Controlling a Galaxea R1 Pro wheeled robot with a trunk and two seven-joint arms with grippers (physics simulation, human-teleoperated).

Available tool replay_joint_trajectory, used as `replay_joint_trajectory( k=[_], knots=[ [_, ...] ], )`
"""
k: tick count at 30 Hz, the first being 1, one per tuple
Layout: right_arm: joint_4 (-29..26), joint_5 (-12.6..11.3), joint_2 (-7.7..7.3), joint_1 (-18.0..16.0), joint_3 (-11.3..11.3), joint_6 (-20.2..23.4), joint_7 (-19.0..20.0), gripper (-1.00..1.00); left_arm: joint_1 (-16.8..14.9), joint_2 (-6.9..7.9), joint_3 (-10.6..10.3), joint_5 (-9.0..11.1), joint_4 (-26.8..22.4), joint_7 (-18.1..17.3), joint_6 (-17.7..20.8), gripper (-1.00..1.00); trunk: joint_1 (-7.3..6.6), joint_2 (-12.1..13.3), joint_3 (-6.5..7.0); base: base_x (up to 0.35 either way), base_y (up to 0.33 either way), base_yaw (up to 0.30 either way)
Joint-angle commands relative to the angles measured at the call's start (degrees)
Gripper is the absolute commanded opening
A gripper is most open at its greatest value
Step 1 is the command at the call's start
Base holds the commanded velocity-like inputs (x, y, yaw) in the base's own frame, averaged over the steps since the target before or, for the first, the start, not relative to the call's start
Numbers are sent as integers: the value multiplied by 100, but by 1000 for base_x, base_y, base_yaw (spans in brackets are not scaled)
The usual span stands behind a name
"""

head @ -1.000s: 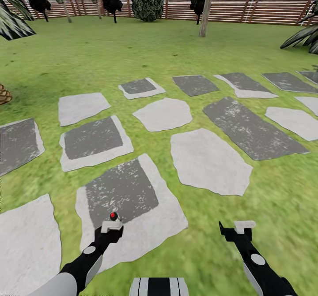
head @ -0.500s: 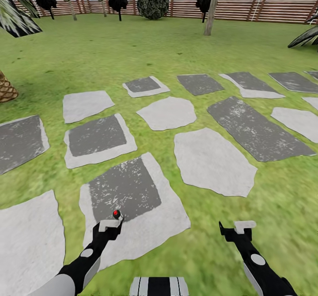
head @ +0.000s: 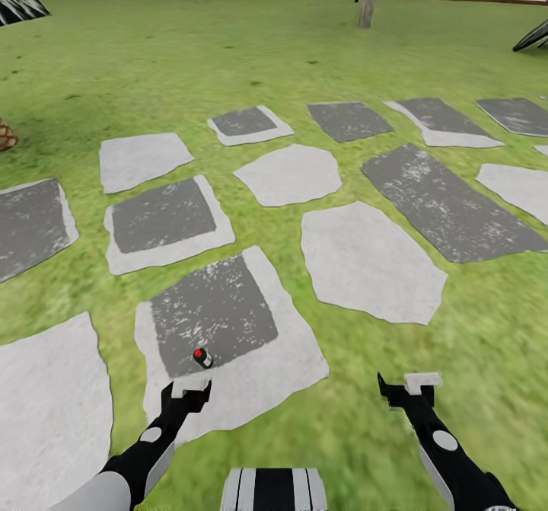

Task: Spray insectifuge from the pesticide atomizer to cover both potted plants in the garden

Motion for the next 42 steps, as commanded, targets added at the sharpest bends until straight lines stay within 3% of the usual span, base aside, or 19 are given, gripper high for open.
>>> replay_joint_trajectory(
  k=[1,7,10,17,33,38,42],
  knots=[
    [-93,-4,-2,-1,-1,-14,-2,100,-3,4,-27,20,4,-5,-20,100,1,-3,-36,0,0,0],
    [-1187,2,9,2,-5,79,-6,100,-4,-4,-17,20,-4,-5,-22,100,17,-11,-209,0,0,0],
    [-1483,8,-3,6,-34,251,-8,100,-8,-17,-18,20,-12,-5,-23,100,17,-11,-212,0,0,0],
    [-1547,9,0,7,-223,327,-2,100,-8,-20,6,15,-11,-5,-71,100,17,-11,-213,22,0,0],
    [-1497,33,34,9,-226,313,6,100,-3,-7,-18,20,-19,-5,-146,100,17,-11,-213,94,0,0],
    [-1428,28,35,14,-227,313,7,100,-3,-12,-13,20,28,-5,-488,100,17,-11,-213,111,0,0],
    [-1423,27,35,12,-227,313,7,100,-3,-16,4,20,45,-5,-511,100,17,-11,-213,98,0,0]
  ],
)
